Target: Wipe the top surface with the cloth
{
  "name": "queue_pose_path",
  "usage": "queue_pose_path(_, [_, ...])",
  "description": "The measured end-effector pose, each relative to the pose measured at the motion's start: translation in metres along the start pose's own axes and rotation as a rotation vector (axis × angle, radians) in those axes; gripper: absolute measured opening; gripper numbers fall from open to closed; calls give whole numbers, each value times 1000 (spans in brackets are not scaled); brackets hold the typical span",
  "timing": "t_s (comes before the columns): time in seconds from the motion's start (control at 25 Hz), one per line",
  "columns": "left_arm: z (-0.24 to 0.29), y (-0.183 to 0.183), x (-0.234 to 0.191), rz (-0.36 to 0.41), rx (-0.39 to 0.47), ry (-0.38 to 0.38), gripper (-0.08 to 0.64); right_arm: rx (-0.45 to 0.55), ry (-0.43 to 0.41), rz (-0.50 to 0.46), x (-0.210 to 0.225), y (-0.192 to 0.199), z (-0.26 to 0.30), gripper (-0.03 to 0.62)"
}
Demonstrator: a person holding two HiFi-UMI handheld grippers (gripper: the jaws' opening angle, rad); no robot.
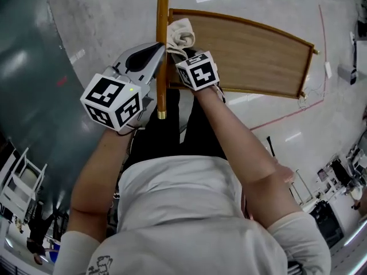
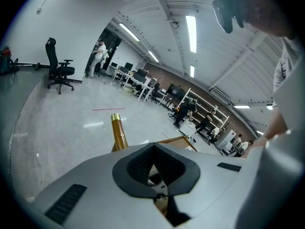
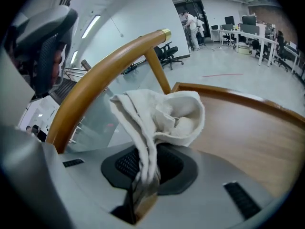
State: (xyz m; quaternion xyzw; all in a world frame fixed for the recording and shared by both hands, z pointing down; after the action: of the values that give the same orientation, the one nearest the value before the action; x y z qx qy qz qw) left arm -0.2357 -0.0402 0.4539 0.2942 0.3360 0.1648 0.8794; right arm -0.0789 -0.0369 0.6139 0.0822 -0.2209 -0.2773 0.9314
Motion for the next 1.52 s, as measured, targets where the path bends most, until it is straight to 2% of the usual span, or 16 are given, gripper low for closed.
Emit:
queue_pose_path(0.4, [28,-10,20,38,-24,42,8,-68,-83,27,-40,80,-1,75])
queue_pose_path(0.68, [50,-16,41,54,-46,47,8,-71,-106,28,-27,94,-8,75])
queue_pose_path(0.84, [66,-17,51,55,-68,47,8,-64,-76,60,4,114,-25,75])
queue_pose_path(1.08, [102,-21,75,65,-105,64,8,-46,-8,164,73,165,-71,75])
queue_pose_path(1.52, [193,-36,143,150,-204,128,8,16,119,392,211,264,-162,77])
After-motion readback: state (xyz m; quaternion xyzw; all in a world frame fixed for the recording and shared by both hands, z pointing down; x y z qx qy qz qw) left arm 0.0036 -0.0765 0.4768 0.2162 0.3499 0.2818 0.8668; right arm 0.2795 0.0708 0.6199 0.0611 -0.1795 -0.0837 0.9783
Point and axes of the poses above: the fingertips, and each gripper's own axes: z forward along the fingers, x to its right, y out of its underside, the point moved 10 cm from there along -z, backward along the fingers, and after that the axes turned 11 degrees about -x, right-handed, at the moved point
